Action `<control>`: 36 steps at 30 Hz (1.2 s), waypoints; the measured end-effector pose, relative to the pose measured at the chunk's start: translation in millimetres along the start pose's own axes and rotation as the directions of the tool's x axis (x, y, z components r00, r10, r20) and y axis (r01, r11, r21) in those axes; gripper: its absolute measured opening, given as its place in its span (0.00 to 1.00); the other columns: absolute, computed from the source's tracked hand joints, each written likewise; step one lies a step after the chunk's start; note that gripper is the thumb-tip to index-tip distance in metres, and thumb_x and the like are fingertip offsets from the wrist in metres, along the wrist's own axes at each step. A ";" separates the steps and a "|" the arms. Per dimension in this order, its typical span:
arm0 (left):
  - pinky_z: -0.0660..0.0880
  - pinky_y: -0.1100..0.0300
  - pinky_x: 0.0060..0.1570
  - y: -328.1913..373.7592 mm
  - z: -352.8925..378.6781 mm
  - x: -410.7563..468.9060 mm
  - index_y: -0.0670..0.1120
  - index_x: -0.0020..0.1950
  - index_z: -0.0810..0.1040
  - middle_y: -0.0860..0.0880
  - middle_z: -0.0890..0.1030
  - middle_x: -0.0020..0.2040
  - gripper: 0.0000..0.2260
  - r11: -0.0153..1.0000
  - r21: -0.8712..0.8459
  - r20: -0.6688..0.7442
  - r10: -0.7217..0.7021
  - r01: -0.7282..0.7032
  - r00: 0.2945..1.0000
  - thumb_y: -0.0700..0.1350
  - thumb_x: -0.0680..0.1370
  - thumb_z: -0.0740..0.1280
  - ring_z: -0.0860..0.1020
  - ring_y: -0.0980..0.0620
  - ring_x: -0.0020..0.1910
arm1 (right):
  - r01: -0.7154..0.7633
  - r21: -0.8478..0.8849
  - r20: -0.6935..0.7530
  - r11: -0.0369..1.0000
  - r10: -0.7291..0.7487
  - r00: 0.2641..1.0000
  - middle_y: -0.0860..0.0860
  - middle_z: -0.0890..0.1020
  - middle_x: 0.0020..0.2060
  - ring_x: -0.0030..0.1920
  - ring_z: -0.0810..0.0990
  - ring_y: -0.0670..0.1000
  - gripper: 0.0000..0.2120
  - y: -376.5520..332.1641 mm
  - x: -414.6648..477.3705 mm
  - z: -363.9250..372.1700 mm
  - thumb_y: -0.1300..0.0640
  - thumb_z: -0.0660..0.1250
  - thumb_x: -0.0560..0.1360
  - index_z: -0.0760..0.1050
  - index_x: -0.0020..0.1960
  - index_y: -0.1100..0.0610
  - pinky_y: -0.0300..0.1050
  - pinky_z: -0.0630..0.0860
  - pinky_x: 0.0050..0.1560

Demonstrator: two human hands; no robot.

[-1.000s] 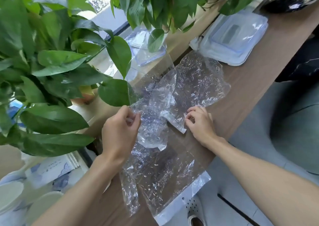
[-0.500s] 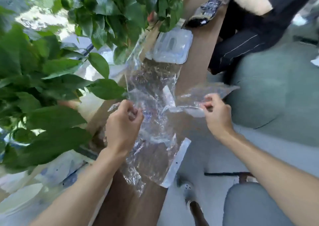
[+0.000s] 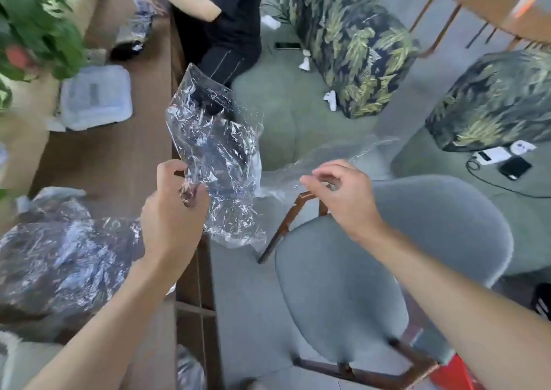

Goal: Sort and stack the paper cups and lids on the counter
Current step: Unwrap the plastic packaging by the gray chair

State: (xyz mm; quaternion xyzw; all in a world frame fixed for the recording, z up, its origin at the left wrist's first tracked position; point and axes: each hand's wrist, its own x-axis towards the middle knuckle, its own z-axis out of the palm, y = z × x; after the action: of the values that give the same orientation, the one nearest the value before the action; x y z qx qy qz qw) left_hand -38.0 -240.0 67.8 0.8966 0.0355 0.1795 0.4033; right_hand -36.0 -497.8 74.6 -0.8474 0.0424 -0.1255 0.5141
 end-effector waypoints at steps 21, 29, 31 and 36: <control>0.72 0.54 0.43 333.1 268.0 -305.1 0.59 0.59 0.65 0.61 0.78 0.39 0.19 0.808 -0.392 0.518 0.589 -0.440 0.621 0.42 0.78 0.71 0.81 0.45 0.37 | -0.529 -0.078 -0.653 0.845 0.357 0.667 0.61 0.77 0.59 0.55 0.78 0.45 0.11 183.8 -307.3 -404.9 0.70 0.67 0.74 0.79 0.56 0.67 0.18 0.63 0.49; 0.73 0.51 0.41 342.7 387.8 -448.3 0.45 0.61 0.73 0.59 0.75 0.38 0.14 0.736 -0.441 0.645 0.658 -0.514 0.389 0.40 0.77 0.71 0.81 0.41 0.38 | -0.666 0.066 -0.780 0.743 0.454 0.430 0.48 0.81 0.48 0.54 0.75 0.50 0.05 305.2 -415.8 -457.8 0.64 0.71 0.73 0.85 0.41 0.57 0.37 0.68 0.54; 0.73 0.52 0.40 333.7 421.7 -480.4 0.45 0.60 0.73 0.62 0.73 0.37 0.13 0.756 -0.405 0.685 0.623 -0.514 0.377 0.41 0.77 0.71 0.81 0.40 0.39 | -0.744 0.034 -0.793 0.667 0.472 0.386 0.41 0.79 0.51 0.59 0.66 0.48 0.07 346.5 -437.2 -458.5 0.58 0.71 0.74 0.83 0.40 0.49 0.45 0.58 0.57; 0.77 0.45 0.42 301.4 503.5 -549.9 0.44 0.60 0.74 0.51 0.82 0.41 0.13 0.799 -0.313 0.764 0.533 -0.514 0.363 0.41 0.77 0.71 0.81 0.37 0.42 | -0.809 0.057 -0.786 0.584 0.527 0.325 0.48 0.71 0.68 0.73 0.56 0.49 0.04 453.1 -487.4 -453.6 0.56 0.71 0.74 0.83 0.41 0.49 0.47 0.50 0.66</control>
State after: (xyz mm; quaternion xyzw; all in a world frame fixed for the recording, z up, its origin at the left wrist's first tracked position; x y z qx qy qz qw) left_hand -399.0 -915.0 -178.9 0.8311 -0.4452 -0.1421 0.3016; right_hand -596.7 -1002.2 -207.8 -0.6957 0.6183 -0.2161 0.2949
